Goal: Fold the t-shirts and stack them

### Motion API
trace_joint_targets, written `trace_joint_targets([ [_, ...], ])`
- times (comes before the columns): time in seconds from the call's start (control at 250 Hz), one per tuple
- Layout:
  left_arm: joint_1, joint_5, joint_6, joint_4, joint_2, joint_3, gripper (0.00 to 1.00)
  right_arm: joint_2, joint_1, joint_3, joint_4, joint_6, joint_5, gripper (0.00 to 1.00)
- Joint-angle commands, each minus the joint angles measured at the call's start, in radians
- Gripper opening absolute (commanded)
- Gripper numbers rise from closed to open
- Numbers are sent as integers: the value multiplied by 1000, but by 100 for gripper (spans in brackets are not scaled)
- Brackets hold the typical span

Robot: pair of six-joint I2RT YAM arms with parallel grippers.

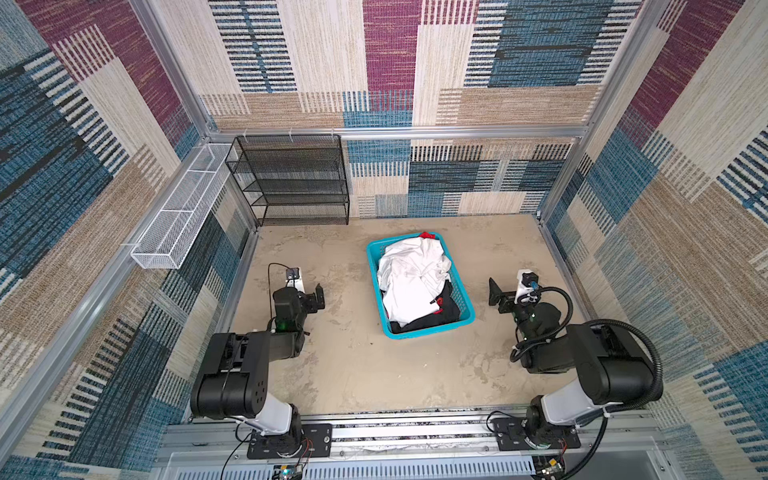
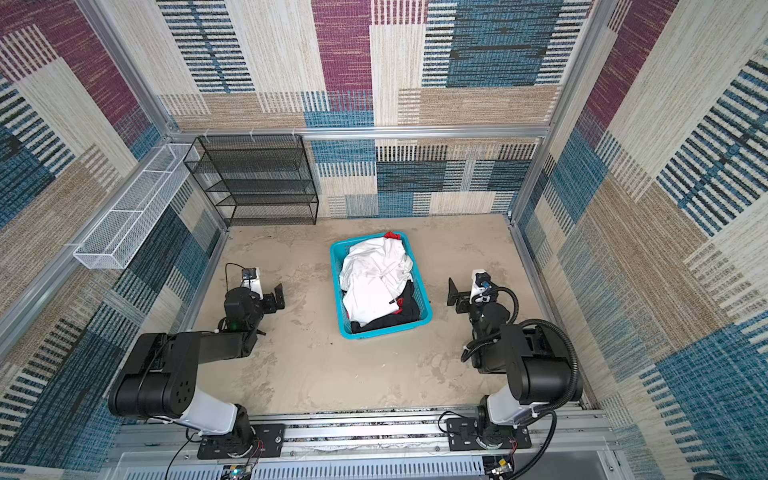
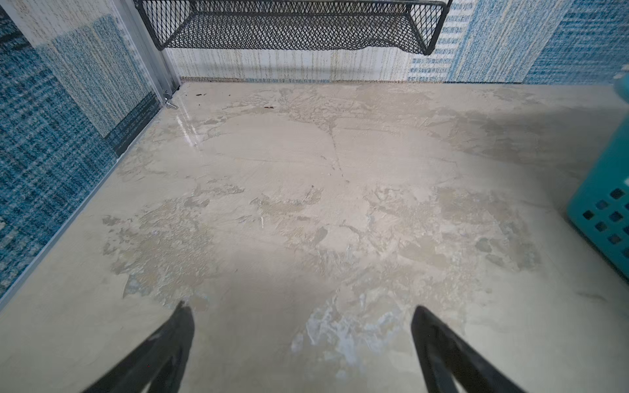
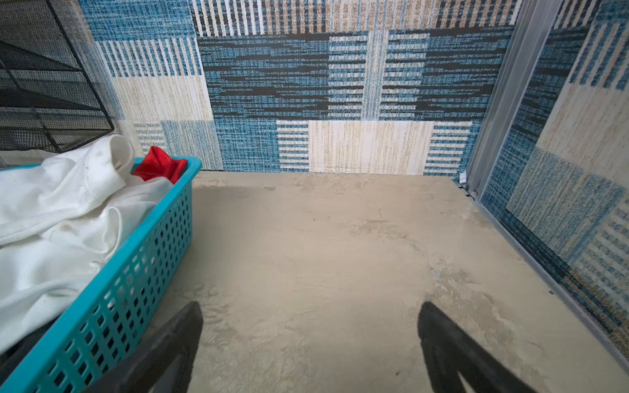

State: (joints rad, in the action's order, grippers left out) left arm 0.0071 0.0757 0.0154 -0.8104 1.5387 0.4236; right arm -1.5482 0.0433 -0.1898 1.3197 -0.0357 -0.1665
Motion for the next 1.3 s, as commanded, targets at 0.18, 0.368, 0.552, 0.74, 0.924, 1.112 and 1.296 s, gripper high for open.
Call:
trace_joint_targets([
  [0.18, 1, -2, -20, 0, 0, 9, 99, 2, -1, 3, 46, -19, -50, 99],
  [0.368, 1, -2, -19, 0, 0, 8, 99, 2, -1, 6, 50, -18, -49, 99],
  [0.552, 1, -1, -19, 0, 0, 9, 99, 1, -1, 7, 52, -9, -30, 99],
  [0.74, 1, -2, -20, -1, 0, 9, 99, 0, 0, -14, 16, 17, 39, 99],
  [0.924, 1, -2, -20, -1, 0, 9, 99, 1, -1, -13, 17, 16, 39, 99],
  [1.112, 1, -2, -21, -1, 0, 9, 100, 0, -2, -15, 16, 17, 39, 99],
  [1.296, 1, -2, -20, 0, 0, 9, 100, 2, -1, -13, 16, 18, 40, 99],
])
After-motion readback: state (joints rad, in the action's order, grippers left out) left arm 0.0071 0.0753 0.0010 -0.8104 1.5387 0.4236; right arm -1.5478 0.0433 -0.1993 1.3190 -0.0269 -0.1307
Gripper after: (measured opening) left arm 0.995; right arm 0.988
